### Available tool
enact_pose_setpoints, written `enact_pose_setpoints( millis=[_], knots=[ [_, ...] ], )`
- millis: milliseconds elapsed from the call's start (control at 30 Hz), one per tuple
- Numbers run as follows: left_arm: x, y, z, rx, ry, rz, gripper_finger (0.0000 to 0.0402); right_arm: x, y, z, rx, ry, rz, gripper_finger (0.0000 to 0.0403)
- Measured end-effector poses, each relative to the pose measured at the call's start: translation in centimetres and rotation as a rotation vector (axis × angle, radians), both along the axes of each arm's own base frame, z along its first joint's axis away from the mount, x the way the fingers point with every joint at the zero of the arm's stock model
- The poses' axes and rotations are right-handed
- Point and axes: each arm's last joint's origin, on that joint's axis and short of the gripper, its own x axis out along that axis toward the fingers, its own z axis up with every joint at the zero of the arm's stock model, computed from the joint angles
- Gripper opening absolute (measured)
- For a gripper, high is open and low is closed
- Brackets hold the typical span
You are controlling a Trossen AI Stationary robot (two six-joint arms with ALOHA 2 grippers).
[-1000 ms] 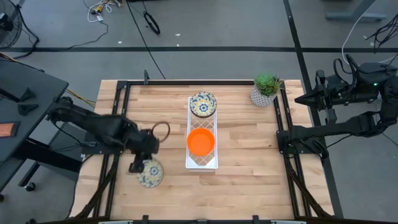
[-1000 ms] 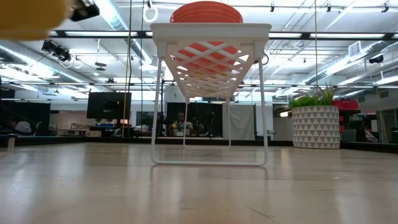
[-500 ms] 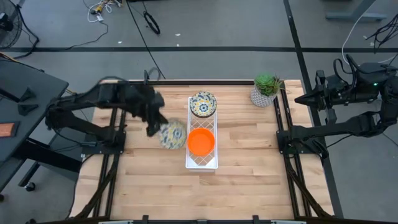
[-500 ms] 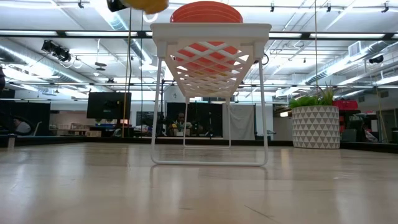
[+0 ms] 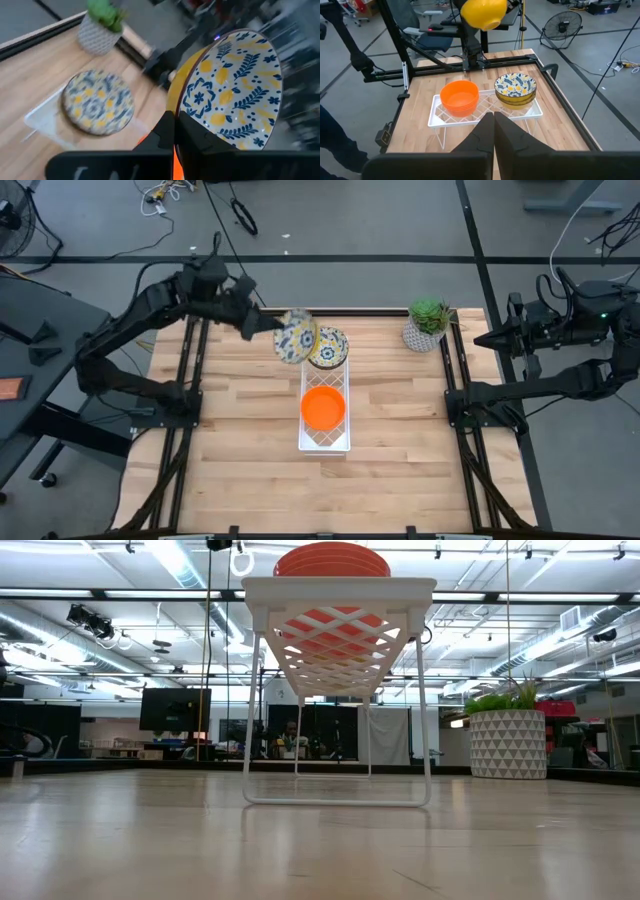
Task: Pick & Place Mini bowls
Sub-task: Stack the yellow patterned bowl on top of the yellow patterned bowls on the shelf
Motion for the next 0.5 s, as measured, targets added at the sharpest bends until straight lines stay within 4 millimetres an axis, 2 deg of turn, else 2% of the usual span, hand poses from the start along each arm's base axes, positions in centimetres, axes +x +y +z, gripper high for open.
enact_pose_setpoints(
  millis=[333,500],
  knots=[
    [2.2,1.7,0.1,-0.14,-0.075,-0.001,0.0006,0.0,0.0,0.0,0.0,0.0,0.0,0.0011],
    [3.4,2.3,1.8,-0.135,-0.078,-0.011,0.0006,0.0,0.0,0.0,0.0,0.0,0.0,0.0011]
  ],
)
